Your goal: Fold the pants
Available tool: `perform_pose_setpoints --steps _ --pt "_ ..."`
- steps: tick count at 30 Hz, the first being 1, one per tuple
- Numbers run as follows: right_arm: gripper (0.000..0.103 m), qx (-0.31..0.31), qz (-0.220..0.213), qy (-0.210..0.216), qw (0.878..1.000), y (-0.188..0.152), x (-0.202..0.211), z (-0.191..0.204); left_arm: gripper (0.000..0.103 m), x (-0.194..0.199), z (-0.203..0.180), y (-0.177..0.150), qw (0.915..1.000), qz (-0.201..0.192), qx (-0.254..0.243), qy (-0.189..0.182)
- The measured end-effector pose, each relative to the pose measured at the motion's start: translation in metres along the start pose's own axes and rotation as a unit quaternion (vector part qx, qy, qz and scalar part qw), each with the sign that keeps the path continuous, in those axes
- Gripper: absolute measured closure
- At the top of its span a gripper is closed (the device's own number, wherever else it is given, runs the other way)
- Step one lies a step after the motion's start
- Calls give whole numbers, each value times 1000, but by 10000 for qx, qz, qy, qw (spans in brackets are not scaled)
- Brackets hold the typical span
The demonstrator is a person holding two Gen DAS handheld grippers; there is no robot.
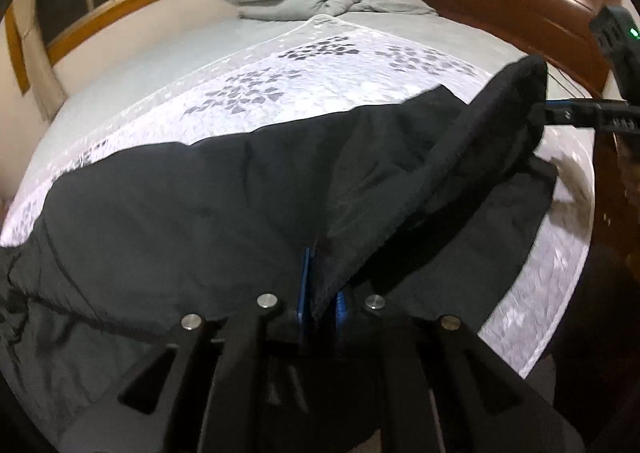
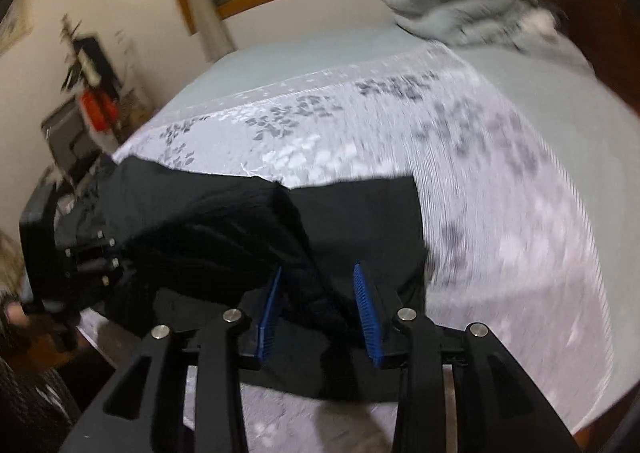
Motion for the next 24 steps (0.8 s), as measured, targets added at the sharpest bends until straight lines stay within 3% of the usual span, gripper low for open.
perform_pose_setpoints --steps 4,6,9,11,13,15,18,20,22,24 --pt "65 -118 61 -148 9998 -7 0 -9 92 15 -12 -5 9997 -128 -139 -149" --pt "54 -81 182 -293 9994 -10 -2 -13 88 19 -22 -11 9993 -149 -237 -251" --pt "46 216 609 -435 9970 -23 -3 -16 77 9 -32 -27 9989 -77 -385 -272" --pt "41 495 896 -552 9932 -26 4 -14 73 0 -28 -30 9992 -60 -162 -357" --pt "35 722 1016 -763 9893 -23 16 -13 57 -1 -25 -25 9983 -99 91 -569" --pt "20 934 1028 -960 9856 -16 31 -11 16 4 -26 -22 9973 -157 171 -699" --pt "16 1051 917 -1329 9813 -4 49 -16 13 29 -20 -10 9949 -625 176 -774" --pt "16 750 610 -1508 9838 13 62 -22 13 45 -6 4 9939 -827 206 -704" --pt "16 239 197 -1225 9920 31 67 -19 12 61 19 14 9926 -929 480 -620" --pt "16 -117 -174 -654 9976 48 65 -1 12 70 51 25 9914 -886 804 -522"
Point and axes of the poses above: each gripper's, at about its wrist camera, not at the fingertips, and x roughly against the way its jaws point, z to its left, y to its top, the point moved 9 cm from there along -x, roughly the way its jaws point, and after that the axes turned 10 degrees about x, right-handed, at the moved point
